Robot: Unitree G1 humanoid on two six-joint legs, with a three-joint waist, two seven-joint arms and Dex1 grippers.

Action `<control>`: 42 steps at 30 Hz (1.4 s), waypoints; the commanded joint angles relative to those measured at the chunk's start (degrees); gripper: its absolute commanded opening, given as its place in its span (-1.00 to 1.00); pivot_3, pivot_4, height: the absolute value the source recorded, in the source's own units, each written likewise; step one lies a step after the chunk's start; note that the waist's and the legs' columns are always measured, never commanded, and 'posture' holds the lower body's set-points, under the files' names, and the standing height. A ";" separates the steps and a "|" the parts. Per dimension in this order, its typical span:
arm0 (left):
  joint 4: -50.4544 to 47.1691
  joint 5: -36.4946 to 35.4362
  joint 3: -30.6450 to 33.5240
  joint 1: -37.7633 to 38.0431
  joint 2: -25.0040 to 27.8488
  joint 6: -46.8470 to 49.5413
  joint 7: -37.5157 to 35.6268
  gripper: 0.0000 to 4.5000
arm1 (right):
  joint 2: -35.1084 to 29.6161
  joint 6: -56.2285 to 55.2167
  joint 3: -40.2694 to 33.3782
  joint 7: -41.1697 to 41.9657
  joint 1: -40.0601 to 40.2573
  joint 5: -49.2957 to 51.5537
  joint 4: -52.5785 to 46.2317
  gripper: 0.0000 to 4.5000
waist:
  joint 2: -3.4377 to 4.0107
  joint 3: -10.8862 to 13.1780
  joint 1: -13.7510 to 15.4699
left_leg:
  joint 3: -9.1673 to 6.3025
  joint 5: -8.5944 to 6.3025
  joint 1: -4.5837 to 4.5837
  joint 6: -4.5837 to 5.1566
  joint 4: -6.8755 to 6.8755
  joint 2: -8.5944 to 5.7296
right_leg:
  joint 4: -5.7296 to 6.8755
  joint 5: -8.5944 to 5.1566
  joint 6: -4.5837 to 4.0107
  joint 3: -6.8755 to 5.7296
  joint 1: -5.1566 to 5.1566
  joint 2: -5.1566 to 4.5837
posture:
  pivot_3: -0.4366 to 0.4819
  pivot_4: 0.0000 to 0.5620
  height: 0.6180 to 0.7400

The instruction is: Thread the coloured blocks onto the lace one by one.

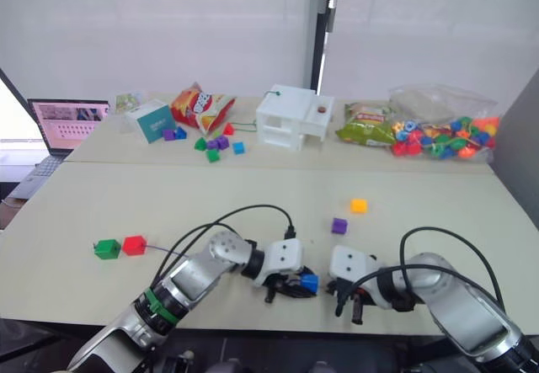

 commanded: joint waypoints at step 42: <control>-10.36 -21.67 22.49 11.12 27.84 -2.69 -16.90 0.87 | 3.17 -0.91 7.73 5.27 -11.08 -4.61 3.01 -1.00 | -0.01 0.02 -0.72 | 0.12 0.01 -0.06 -0.04 -0.03 0.21 | 0.26 -0.05 -0.13 -0.02 -0.23 0.06 | -0.05 -0.47 1.00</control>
